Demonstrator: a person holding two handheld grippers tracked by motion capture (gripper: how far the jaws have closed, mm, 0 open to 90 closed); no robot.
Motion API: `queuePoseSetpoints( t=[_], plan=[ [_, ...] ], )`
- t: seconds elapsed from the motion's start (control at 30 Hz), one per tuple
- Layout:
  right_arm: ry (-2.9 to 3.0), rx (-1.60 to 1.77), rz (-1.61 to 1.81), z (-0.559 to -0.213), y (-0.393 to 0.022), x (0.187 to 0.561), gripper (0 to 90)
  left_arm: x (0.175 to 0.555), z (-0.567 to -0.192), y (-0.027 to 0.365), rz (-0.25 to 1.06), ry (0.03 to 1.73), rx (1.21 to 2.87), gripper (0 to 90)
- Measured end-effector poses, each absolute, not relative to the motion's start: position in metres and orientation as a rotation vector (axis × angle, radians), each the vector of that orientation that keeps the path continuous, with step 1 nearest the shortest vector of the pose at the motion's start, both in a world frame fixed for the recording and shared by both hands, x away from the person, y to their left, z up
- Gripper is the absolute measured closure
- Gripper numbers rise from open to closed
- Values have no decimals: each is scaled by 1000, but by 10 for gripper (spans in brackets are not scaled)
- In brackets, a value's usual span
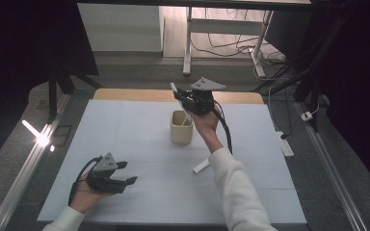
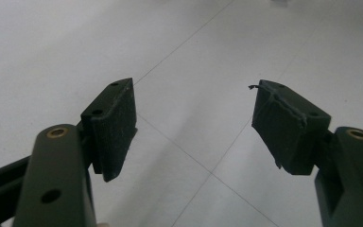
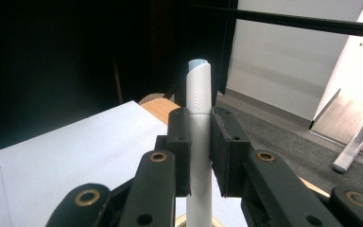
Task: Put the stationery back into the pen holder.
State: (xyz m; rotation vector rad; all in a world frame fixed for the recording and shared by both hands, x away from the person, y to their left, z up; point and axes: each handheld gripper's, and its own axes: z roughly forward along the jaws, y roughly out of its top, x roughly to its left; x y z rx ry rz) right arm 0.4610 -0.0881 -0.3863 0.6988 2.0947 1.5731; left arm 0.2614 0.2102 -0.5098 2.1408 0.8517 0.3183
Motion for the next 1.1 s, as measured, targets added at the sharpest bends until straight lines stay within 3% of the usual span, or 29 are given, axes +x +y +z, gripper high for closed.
queuePoseSetpoints(
  t=[0.9,1.1],
  plan=[
    [2095,756,1552,-406,-81,482,770,262,-511,211,315,851,2141,310],
    [2092,769,1511,-407,-87,480,622,263,-512,211,314,853,2144,310]
  ],
)
